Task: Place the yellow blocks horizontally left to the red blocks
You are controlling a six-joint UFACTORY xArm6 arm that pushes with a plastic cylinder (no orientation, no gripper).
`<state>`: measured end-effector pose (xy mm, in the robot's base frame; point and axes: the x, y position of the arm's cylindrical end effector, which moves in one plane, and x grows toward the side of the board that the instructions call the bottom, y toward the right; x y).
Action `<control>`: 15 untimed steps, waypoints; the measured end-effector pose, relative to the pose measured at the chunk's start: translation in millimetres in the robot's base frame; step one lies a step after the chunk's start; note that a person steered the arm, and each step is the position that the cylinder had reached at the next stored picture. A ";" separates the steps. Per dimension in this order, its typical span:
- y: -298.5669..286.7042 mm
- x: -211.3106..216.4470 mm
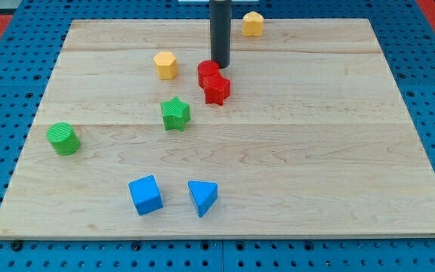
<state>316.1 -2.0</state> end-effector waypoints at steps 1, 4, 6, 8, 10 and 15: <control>30.6 -12.9; 131.3 -114.9; 1.4 -111.0; -215.4 -71.6; -155.6 -111.5; -166.9 -4.7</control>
<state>311.4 -168.9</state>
